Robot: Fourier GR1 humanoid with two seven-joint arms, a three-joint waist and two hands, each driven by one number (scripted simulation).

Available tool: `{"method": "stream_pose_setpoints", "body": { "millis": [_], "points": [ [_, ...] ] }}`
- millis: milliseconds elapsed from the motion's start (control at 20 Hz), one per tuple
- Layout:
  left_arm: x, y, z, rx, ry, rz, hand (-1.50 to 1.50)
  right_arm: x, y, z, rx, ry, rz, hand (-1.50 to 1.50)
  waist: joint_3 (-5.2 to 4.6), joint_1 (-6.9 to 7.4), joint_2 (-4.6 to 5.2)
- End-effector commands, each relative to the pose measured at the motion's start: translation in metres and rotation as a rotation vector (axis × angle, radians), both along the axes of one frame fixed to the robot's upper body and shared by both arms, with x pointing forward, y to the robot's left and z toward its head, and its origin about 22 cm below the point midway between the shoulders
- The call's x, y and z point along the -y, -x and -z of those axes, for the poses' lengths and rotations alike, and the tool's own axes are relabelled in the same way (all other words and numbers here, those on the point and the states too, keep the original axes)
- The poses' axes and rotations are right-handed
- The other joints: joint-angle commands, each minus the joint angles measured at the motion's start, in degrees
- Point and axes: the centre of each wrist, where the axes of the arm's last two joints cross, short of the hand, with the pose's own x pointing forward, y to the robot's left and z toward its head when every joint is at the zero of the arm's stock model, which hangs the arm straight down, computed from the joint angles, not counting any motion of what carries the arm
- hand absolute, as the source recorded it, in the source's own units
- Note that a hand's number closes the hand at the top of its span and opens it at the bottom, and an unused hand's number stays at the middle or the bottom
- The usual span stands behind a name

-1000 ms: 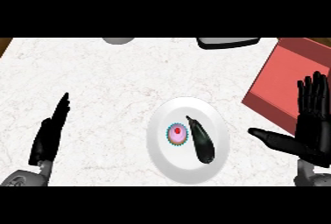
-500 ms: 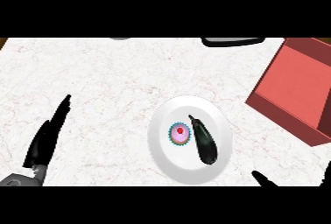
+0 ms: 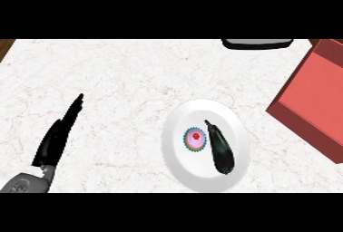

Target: Pick the cupcake from the plate and place it in the cardboard box

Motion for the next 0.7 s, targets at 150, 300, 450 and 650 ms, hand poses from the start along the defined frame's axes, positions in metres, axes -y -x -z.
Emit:
{"method": "stream_pose_setpoints", "body": {
  "millis": [150, 300, 450, 650],
  "points": [
    [0.009, -0.007, -0.003, 0.015, -0.006, 0.033, 0.0, -0.046, 0.043, -0.038, -0.143, 0.085, 0.123, -1.5, -0.04, 2.14, 0.75],
    [0.02, -0.007, 0.004, 0.023, 0.017, 0.049, 0.0, -0.064, 0.053, -0.047, -0.187, 0.09, 0.164, -1.5, -0.05, 2.06, 0.93],
    [0.021, -0.013, 0.001, 0.024, -0.017, 0.047, 0.0, -0.063, 0.048, -0.049, -0.235, 0.102, 0.198, -1.5, -0.02, 2.48, 1.35],
    [0.011, -0.017, -0.001, 0.02, -0.006, 0.033, 0.0, -0.071, 0.048, -0.062, -0.309, 0.091, 0.213, -1.5, -0.01, 2.85, 1.38]
  ]
}}
